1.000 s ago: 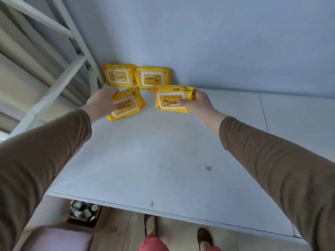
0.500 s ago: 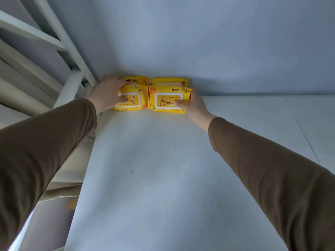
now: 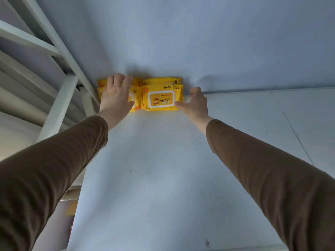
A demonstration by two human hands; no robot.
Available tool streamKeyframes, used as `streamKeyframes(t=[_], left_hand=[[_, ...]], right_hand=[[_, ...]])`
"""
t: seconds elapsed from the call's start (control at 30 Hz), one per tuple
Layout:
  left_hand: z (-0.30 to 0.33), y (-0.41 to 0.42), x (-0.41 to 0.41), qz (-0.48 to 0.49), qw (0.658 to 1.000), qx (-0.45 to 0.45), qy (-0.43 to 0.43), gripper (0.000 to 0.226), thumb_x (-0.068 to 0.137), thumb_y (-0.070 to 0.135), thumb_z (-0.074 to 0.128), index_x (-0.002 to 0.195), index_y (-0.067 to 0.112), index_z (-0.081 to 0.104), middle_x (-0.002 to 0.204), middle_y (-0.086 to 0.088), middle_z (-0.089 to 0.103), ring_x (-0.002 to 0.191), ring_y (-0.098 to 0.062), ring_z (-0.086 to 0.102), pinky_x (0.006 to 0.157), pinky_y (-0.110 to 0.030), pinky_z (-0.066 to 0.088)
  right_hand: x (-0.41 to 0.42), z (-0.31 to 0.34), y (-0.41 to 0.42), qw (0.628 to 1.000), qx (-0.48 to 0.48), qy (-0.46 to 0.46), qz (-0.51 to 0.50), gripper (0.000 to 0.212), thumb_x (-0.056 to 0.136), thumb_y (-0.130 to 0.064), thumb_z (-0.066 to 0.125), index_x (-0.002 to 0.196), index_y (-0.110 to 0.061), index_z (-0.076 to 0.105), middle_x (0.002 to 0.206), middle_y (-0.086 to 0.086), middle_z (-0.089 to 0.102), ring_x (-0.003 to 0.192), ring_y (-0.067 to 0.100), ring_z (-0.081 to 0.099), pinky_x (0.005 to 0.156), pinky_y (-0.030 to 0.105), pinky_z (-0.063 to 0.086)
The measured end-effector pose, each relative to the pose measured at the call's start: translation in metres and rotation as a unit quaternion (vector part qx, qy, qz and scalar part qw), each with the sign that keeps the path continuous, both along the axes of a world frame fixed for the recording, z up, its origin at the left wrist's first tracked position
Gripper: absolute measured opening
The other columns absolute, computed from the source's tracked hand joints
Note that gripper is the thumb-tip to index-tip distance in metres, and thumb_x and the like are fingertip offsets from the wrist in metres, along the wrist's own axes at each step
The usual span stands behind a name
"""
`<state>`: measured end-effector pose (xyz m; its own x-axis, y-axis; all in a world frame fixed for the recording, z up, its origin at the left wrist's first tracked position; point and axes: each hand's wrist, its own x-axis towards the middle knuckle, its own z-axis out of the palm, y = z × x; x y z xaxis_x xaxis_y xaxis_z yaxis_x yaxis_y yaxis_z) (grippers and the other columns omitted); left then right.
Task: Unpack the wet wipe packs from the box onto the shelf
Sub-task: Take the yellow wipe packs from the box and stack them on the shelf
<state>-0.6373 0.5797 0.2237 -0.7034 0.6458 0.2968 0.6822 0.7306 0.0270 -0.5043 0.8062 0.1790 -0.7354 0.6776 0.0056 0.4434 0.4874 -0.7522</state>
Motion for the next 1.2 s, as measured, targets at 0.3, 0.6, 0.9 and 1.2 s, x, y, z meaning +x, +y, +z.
streamKeyframes(t=[0.3, 0.6, 0.9, 1.2], left_hand=[[-0.016, 0.12, 0.168, -0.153, 0.983, 0.009, -0.104, 0.051, 0.083, 0.028, 0.071, 0.128, 0.009, 0.055, 0.123, -0.011, 0.055, 0.113, -0.035, 0.049, 0.094, -0.047, 0.045], [-0.02, 0.262, 0.444, -0.292, 0.944, 0.033, -0.151, 0.047, 0.09, 0.033, 0.064, 0.132, 0.015, 0.053, 0.129, -0.004, 0.055, 0.118, -0.028, 0.048, 0.096, -0.041, 0.046], [-0.048, 0.388, 0.695, -0.415, 0.893, 0.034, -0.169, 0.044, 0.086, 0.03, 0.066, 0.128, 0.017, 0.056, 0.125, -0.003, 0.056, 0.116, -0.027, 0.048, 0.094, -0.042, 0.047], [-0.143, 0.535, 0.83, -0.415, 0.869, -0.059, -0.263, 0.045, 0.09, 0.035, 0.063, 0.13, 0.017, 0.053, 0.13, -0.003, 0.054, 0.12, -0.025, 0.047, 0.093, -0.038, 0.044]], right_hand=[[0.216, 0.026, 0.068, 0.993, 0.112, -0.044, 0.004, 0.056, 0.084, -0.032, 0.07, 0.132, -0.013, 0.048, 0.128, 0.008, 0.053, 0.121, 0.028, 0.044, 0.099, 0.041, 0.04], [0.519, 0.029, 0.141, 0.979, 0.18, -0.082, -0.043, 0.044, 0.087, -0.033, 0.063, 0.127, -0.018, 0.051, 0.127, 0.005, 0.053, 0.116, 0.027, 0.045, 0.094, 0.044, 0.042], [0.777, 0.0, 0.243, 0.97, 0.121, -0.145, -0.152, 0.035, 0.089, -0.027, 0.062, 0.122, -0.018, 0.055, 0.123, 0.005, 0.054, 0.118, 0.027, 0.044, 0.097, 0.042, 0.041], [0.916, -0.083, 0.379, 0.952, -0.041, -0.201, -0.225, 0.036, 0.094, -0.026, 0.062, 0.128, -0.019, 0.051, 0.13, 0.001, 0.054, 0.12, 0.023, 0.05, 0.099, 0.04, 0.045]])
